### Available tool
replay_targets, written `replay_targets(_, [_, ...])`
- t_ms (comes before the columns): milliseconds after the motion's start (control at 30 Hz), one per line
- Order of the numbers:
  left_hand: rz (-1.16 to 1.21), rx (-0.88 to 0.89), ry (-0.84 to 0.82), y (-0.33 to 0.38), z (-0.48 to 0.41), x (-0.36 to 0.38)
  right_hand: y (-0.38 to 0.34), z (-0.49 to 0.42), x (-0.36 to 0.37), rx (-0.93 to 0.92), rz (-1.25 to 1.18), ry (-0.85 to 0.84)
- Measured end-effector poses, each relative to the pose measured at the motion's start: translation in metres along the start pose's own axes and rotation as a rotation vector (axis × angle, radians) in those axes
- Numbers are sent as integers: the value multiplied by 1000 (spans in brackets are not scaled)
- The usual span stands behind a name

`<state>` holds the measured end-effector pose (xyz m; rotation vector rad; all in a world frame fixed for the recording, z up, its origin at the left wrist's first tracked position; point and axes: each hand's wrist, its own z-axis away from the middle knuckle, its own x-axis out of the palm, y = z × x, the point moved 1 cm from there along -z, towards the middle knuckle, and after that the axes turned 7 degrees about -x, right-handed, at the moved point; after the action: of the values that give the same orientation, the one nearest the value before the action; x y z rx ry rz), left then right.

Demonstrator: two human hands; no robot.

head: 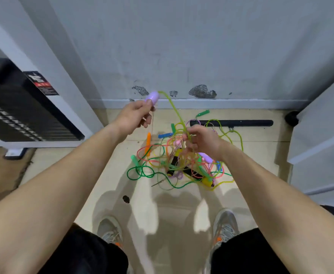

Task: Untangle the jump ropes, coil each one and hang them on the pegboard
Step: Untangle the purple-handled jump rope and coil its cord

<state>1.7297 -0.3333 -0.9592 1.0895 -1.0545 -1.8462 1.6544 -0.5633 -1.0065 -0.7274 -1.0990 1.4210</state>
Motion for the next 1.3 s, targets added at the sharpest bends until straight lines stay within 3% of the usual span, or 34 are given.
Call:
replay_targets(67, [147, -47, 129, 9, 9, -12, -4, 12, -1, -35, 248, 28])
replay_targets(167, [356, -165, 342, 14, 26, -36, -6, 35, -15, -83, 831, 121])
replay_targets(233, [328, -198, 321, 7, 41, -36, -8, 46, -18, -44, 919, 173])
replay_targets(400, [228, -133, -80, -7, 67, 35, -49, 55, 45, -243, 460, 88])
replay_targets(500, [320, -154, -241, -3, 78, 72, -76, 57, 73, -353, 247, 130])
replay_targets(667, [516, -235, -420, 3, 83, 76, -83, 44, 49, -292, 0, 355])
replay_targets(767, [717, -271, -398, 13, 73, 61, -60, 37, 28, -171, -12, 448])
replay_targets(833, [918, -265, -305, 25, 66, 49, -39, 35, 31, -97, 41, 365])
replay_targets(933, [1171, -219, -243, 41, 60, 31, -11, 34, 54, -75, 445, 56])
replay_targets(1000, [1245, -182, -183, 44, 55, 21, 11, 29, 70, 2, 683, -137])
replay_targets(1100, [1321, -125, -33, 45, 47, 6, 42, 22, 78, 86, 797, -352])
replay_targets(1200, [1209, -105, 141, 32, 39, -16, 52, 22, 69, 165, 843, -351])
replay_targets(1233, [1047, -106, 209, 25, 36, -23, 50, 22, 66, 179, 811, -293])
replay_targets(1300, [504, -80, 346, 7, 30, -32, 35, 20, 60, 116, 674, -90])
